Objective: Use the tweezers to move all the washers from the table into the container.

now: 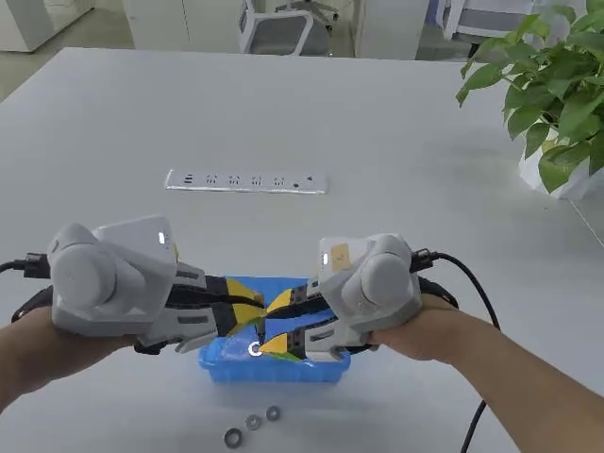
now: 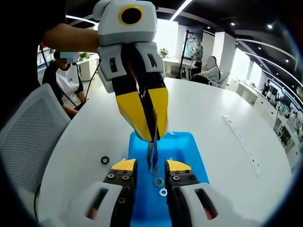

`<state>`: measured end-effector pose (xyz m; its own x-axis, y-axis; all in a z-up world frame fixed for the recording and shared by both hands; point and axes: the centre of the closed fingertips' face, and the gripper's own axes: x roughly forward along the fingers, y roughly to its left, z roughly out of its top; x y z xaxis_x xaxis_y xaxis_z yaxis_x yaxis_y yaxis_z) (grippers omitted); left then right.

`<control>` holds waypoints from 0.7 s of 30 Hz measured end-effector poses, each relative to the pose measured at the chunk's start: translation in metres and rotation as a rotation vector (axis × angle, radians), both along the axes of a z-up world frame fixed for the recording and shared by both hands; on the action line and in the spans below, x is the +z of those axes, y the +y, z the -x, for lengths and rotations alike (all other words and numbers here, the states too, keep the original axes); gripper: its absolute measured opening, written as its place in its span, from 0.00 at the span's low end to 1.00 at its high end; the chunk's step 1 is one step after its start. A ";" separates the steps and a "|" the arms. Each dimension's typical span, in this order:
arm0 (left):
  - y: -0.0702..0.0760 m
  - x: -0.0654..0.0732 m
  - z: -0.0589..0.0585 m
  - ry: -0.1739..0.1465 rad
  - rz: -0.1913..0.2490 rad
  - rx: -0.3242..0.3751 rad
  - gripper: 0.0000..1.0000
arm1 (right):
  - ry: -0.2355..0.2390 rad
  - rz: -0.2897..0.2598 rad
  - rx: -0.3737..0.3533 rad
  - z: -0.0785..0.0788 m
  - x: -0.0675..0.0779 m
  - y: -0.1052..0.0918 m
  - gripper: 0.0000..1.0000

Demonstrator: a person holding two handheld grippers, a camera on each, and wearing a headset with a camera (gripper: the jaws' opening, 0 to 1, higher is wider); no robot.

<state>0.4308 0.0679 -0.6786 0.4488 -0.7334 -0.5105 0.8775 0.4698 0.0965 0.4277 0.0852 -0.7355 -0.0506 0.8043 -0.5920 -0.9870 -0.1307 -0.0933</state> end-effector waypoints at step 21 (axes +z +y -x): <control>-0.001 0.023 0.019 -0.009 -0.015 0.004 0.06 | 0.034 0.000 -0.198 0.007 0.023 -0.041 0.40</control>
<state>0.4118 0.0668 -0.6561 0.4563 -0.7239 -0.5174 0.8747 0.4718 0.1114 0.4203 0.0446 -0.7127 0.0880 0.8007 -0.5926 -0.9961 0.0658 -0.0590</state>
